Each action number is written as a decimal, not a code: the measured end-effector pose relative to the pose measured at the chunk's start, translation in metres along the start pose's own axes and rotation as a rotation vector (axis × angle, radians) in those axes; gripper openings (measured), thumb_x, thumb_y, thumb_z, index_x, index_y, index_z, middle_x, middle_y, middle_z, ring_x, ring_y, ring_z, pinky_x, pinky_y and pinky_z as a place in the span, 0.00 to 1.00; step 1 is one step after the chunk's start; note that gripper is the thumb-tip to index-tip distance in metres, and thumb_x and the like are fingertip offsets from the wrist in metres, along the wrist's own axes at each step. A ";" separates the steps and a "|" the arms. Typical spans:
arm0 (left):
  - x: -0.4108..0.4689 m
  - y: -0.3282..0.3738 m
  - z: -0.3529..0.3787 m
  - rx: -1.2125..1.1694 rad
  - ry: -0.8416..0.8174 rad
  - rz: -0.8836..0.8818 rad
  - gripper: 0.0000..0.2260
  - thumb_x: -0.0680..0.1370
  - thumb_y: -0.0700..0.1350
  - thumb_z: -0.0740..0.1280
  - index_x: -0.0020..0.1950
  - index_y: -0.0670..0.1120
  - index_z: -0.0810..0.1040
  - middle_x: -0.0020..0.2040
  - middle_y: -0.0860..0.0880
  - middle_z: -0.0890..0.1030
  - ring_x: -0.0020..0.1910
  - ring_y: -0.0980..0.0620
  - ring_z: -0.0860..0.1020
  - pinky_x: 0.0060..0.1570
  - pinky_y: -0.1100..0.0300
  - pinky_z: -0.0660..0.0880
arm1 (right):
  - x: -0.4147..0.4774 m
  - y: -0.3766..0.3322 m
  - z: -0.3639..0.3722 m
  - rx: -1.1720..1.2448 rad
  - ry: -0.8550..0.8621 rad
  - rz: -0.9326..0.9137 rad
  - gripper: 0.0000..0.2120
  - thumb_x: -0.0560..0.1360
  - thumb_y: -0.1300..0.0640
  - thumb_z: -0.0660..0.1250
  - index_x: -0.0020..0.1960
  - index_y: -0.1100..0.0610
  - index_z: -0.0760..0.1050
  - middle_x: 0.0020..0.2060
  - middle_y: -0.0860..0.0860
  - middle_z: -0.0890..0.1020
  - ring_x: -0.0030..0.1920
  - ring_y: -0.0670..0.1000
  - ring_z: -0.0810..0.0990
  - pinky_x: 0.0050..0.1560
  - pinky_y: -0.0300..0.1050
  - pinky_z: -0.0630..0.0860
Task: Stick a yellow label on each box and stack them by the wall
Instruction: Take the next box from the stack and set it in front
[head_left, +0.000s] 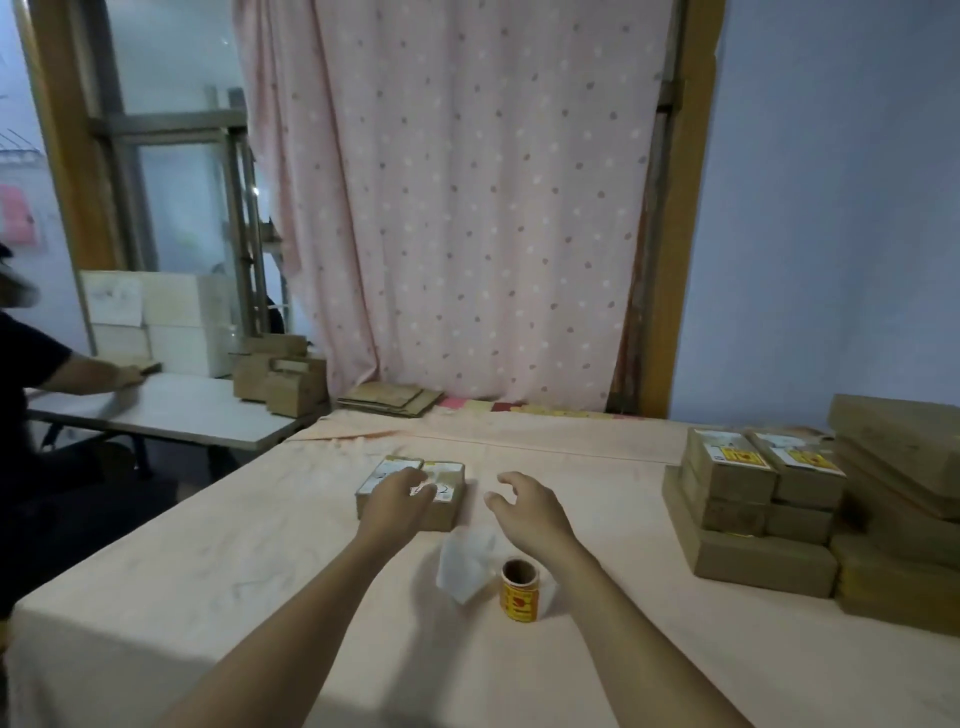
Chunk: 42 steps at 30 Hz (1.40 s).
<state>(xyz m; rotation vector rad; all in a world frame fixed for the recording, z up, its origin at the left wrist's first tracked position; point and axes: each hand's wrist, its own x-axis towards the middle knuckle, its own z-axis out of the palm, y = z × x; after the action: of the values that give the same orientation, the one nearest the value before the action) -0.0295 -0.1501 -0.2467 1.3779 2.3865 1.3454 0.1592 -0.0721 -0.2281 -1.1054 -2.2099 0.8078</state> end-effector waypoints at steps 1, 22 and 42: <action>0.000 -0.008 -0.004 -0.012 0.002 -0.019 0.13 0.80 0.47 0.66 0.60 0.41 0.81 0.56 0.46 0.82 0.57 0.46 0.78 0.54 0.56 0.73 | 0.002 -0.005 0.008 -0.015 -0.023 -0.001 0.22 0.81 0.46 0.62 0.74 0.49 0.70 0.73 0.47 0.72 0.72 0.51 0.71 0.69 0.48 0.69; 0.029 -0.059 0.036 -0.305 -0.053 -0.276 0.08 0.77 0.45 0.65 0.53 0.46 0.80 0.47 0.51 0.83 0.46 0.54 0.80 0.36 0.62 0.70 | 0.074 -0.018 0.095 -0.159 -0.218 0.180 0.32 0.73 0.42 0.61 0.75 0.49 0.64 0.62 0.53 0.81 0.60 0.58 0.79 0.60 0.50 0.76; 0.026 -0.010 0.045 -0.530 0.269 -0.272 0.06 0.79 0.45 0.67 0.52 0.47 0.82 0.45 0.56 0.82 0.49 0.55 0.80 0.51 0.55 0.76 | 0.067 -0.009 0.074 0.178 0.151 0.118 0.12 0.79 0.53 0.64 0.60 0.53 0.77 0.55 0.50 0.84 0.55 0.53 0.81 0.50 0.44 0.74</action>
<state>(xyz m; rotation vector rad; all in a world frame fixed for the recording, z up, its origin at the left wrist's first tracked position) -0.0310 -0.1044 -0.2727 0.7468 2.0217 1.9774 0.0696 -0.0405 -0.2589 -1.1761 -1.9237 0.9204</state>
